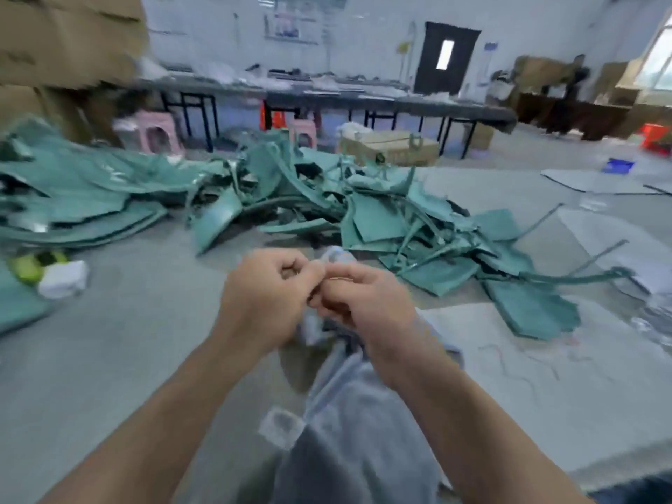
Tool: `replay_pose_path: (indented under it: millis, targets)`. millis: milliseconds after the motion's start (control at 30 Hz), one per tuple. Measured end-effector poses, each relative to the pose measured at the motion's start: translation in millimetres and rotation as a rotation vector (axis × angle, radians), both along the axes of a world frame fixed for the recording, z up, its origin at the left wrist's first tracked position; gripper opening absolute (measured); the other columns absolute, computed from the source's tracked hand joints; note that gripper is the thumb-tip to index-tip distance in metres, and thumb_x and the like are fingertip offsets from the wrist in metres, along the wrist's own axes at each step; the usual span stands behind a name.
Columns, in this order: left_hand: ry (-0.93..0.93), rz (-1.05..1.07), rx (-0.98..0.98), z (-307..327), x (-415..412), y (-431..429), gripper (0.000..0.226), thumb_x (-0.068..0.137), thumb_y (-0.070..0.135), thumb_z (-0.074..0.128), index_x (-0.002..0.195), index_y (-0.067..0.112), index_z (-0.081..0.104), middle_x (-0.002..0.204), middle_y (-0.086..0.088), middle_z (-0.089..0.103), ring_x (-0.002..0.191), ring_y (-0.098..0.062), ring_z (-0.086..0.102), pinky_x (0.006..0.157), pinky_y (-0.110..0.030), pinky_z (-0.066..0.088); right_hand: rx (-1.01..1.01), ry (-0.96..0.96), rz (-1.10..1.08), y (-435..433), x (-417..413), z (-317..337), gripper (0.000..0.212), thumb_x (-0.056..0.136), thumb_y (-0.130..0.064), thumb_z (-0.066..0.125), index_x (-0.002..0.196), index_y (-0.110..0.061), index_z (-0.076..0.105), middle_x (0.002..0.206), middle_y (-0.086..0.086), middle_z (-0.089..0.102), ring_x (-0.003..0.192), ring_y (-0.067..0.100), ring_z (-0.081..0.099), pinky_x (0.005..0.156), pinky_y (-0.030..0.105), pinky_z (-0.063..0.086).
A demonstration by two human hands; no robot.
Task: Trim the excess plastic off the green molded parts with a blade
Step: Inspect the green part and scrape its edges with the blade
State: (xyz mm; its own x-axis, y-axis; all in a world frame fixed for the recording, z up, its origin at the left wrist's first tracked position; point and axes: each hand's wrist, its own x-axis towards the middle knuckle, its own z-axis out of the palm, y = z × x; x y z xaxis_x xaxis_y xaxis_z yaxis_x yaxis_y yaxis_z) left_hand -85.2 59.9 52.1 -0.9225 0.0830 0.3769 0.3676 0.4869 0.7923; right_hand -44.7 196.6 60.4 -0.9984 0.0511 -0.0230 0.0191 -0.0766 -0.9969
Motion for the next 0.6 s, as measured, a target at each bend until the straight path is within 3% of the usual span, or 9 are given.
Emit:
replay_pose_path:
  millis: [133, 167, 233, 267, 300, 333, 400, 500, 600]
  targets:
    - [-0.06, 0.259, 0.034, -22, -46, -71, 0.019, 0.079, 0.048, 0.06, 0.071, 0.036, 0.071, 0.055, 0.01, 0.066, 0.053, -0.006, 0.059, 0.055, -0.03, 0.046, 0.299, 0.045, 0.023, -49, -64, -14, 0.033, 0.087, 0.0, 0.062, 0.109, -0.022, 0.074, 0.104, 0.004, 0.077, 0.094, 0.011, 0.071, 0.084, 0.029, 0.057]
    - [-0.079, 0.306, 0.057, -30, -56, -82, 0.013, 0.081, 0.046, 0.062, 0.074, 0.04, 0.072, 0.06, 0.013, 0.069, 0.058, -0.004, 0.063, 0.059, -0.03, 0.049, 0.39, 0.051, 0.01, -55, -76, -18, 0.036, 0.087, -0.006, 0.063, 0.114, -0.028, 0.072, 0.1, -0.002, 0.076, 0.089, 0.008, 0.072, 0.077, 0.024, 0.057]
    - [-0.102, 0.405, 0.113, -45, -79, -99, 0.011, 0.084, 0.038, 0.066, 0.083, 0.046, 0.072, 0.073, 0.015, 0.073, 0.074, -0.001, 0.066, 0.068, -0.03, 0.05, 0.579, 0.086, -0.006, -63, -98, -23, 0.042, 0.087, -0.014, 0.06, 0.123, -0.035, 0.067, 0.08, -0.006, 0.071, 0.056, 0.001, 0.063, 0.051, 0.016, 0.046]
    - [-0.112, 0.444, 0.146, -53, -90, -105, 0.016, 0.086, 0.034, 0.066, 0.096, 0.046, 0.071, 0.085, 0.015, 0.075, 0.086, -0.005, 0.068, 0.075, -0.031, 0.051, 0.637, 0.11, 0.004, -67, -109, -26, 0.044, 0.088, -0.016, 0.058, 0.127, -0.035, 0.064, 0.081, -0.005, 0.071, 0.053, 0.0, 0.058, 0.05, 0.016, 0.044]
    - [-0.132, 0.464, 0.17, -61, -102, -109, 0.03, 0.088, 0.032, 0.066, 0.115, 0.044, 0.065, 0.103, 0.014, 0.074, 0.1, -0.012, 0.067, 0.083, -0.032, 0.049, 0.694, 0.148, 0.018, -73, -121, -28, 0.046, 0.09, -0.016, 0.057, 0.132, -0.034, 0.062, 0.099, -0.004, 0.073, 0.068, -0.003, 0.062, 0.062, 0.015, 0.048]
    - [-0.174, 0.463, 0.169, -69, -111, -112, 0.051, 0.088, 0.031, 0.066, 0.136, 0.041, 0.052, 0.122, 0.011, 0.069, 0.112, -0.018, 0.064, 0.091, -0.034, 0.047, 0.772, 0.199, 0.018, -76, -132, -30, 0.048, 0.091, -0.016, 0.057, 0.137, -0.031, 0.059, 0.124, -0.003, 0.068, 0.097, -0.001, 0.063, 0.083, 0.017, 0.048]
    - [-0.243, 0.417, 0.058, -81, -125, -115, 0.085, 0.086, 0.037, 0.07, 0.157, 0.032, 0.022, 0.147, 0.003, 0.053, 0.129, -0.025, 0.054, 0.101, -0.036, 0.043, 0.921, 0.339, -0.032, -86, -157, -32, 0.054, 0.09, -0.016, 0.056, 0.143, -0.025, 0.055, 0.155, -0.003, 0.046, 0.143, 0.009, 0.035, 0.116, 0.025, 0.03]
    - [-0.243, 0.329, -0.107, -92, -138, -114, 0.091, 0.083, 0.045, 0.069, 0.157, 0.033, 0.018, 0.144, 0.002, 0.056, 0.126, -0.025, 0.056, 0.097, -0.033, 0.044, 1.143, 0.496, -0.084, -91, -194, -27, 0.065, 0.09, -0.018, 0.056, 0.154, -0.018, 0.041, 0.166, 0.002, 0.03, 0.157, 0.018, 0.01, 0.127, 0.035, 0.008]
    - [-0.273, 0.33, -0.187, -98, -146, -117, 0.09, 0.079, 0.049, 0.064, 0.158, 0.033, 0.024, 0.145, 0.003, 0.056, 0.128, -0.021, 0.054, 0.105, -0.036, 0.044, 1.31, 0.424, -0.03, -97, -234, -25, 0.072, 0.097, -0.033, 0.056, 0.16, -0.018, 0.024, 0.169, 0.006, 0.019, 0.158, 0.026, 0.007, 0.126, 0.042, 0.007]
